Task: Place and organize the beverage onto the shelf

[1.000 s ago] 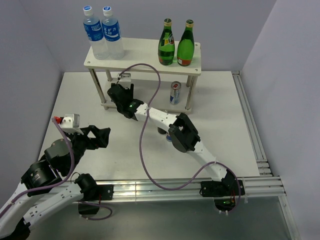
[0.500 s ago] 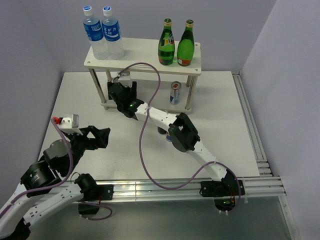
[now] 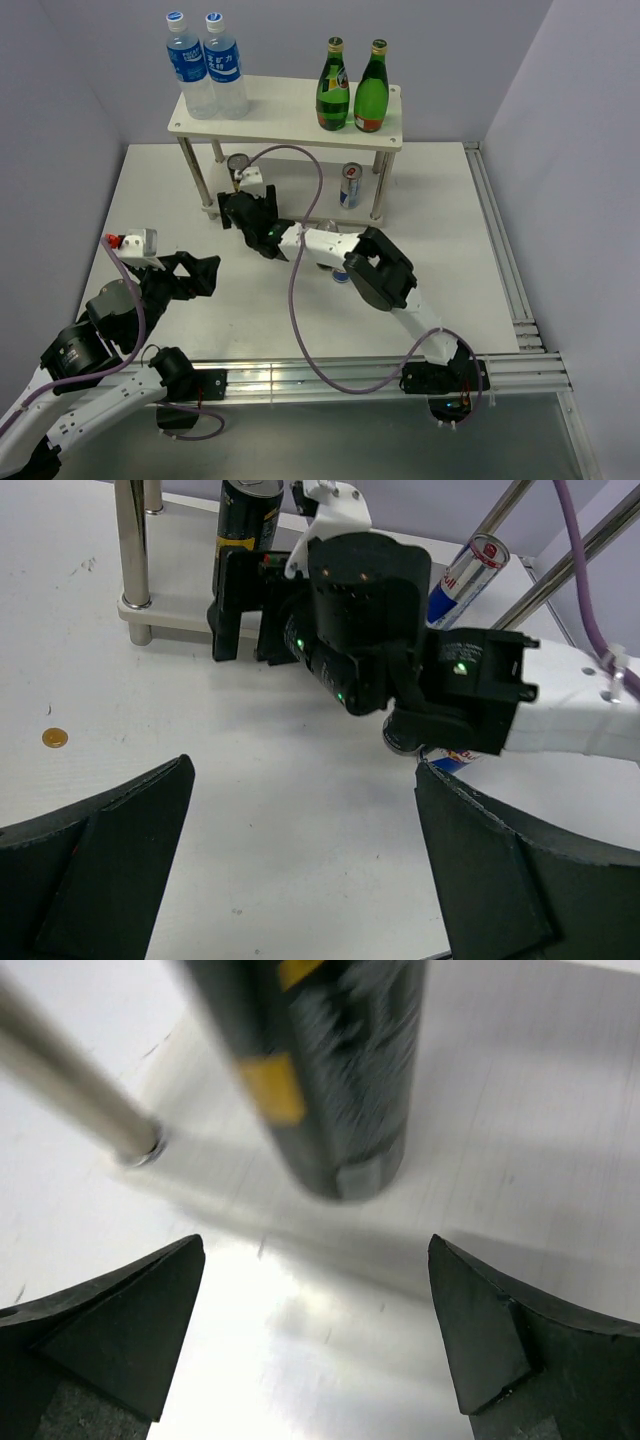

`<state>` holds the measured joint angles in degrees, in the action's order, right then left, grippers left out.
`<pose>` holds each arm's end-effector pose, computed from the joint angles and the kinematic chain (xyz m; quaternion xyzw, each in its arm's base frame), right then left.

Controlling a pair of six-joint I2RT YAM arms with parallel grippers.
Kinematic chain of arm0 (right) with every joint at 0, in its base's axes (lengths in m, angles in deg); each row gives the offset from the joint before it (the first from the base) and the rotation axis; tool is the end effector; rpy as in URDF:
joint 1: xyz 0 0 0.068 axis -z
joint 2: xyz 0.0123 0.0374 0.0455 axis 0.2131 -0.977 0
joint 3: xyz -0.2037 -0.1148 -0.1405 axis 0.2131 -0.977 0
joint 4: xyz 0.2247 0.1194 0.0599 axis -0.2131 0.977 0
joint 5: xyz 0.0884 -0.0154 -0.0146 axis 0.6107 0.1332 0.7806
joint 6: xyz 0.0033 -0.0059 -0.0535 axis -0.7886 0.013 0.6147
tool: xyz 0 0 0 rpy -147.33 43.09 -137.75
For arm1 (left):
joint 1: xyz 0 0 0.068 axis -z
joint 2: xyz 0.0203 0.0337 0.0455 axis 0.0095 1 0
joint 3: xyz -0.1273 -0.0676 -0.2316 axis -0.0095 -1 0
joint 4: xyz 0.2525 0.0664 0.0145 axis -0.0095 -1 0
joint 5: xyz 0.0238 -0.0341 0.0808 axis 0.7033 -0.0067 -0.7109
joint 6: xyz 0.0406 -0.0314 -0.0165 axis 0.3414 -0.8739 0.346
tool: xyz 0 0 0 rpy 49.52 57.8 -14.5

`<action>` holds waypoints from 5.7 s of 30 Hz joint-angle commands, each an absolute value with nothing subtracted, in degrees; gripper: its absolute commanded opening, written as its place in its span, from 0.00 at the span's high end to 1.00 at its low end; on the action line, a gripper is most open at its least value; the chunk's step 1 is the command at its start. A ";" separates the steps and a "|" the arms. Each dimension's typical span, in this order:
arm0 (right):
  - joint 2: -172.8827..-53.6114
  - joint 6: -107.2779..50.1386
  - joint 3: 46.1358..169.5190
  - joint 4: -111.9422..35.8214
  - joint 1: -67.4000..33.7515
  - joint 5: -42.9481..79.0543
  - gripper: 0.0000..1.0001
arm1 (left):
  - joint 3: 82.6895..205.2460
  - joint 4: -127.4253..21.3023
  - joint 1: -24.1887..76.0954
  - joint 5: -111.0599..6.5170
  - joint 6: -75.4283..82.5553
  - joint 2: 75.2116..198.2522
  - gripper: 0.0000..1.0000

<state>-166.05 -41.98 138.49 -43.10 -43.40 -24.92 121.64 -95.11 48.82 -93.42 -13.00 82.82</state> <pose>0.3227 0.4367 0.2030 -0.0831 0.8083 0.1233 0.5697 0.0558 -0.0354 0.3585 -0.0390 0.7635 -0.2084 0.6100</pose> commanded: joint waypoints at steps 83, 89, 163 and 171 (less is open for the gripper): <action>-80.85 -75.54 79.74 -2.53 -57.92 -52.78 0.00 | 100.27 -13.61 58.08 -87.42 -12.02 144.81 0.01; -81.04 -75.72 79.13 -2.53 -57.92 -52.78 0.00 | 103.69 -8.06 55.89 -87.08 -11.22 152.99 0.01; -81.03 -75.19 67.96 -9.21 -56.08 -48.56 0.00 | 138.51 -23.79 28.37 -88.48 1.43 165.92 1.00; -81.73 -74.84 67.61 -10.62 -56.08 -47.86 0.00 | 137.45 -23.43 26.79 -91.29 3.63 165.74 1.00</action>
<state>-81.79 -74.44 68.18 -9.88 -56.51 -47.19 135.68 -28.53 28.10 -88.13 1.69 166.62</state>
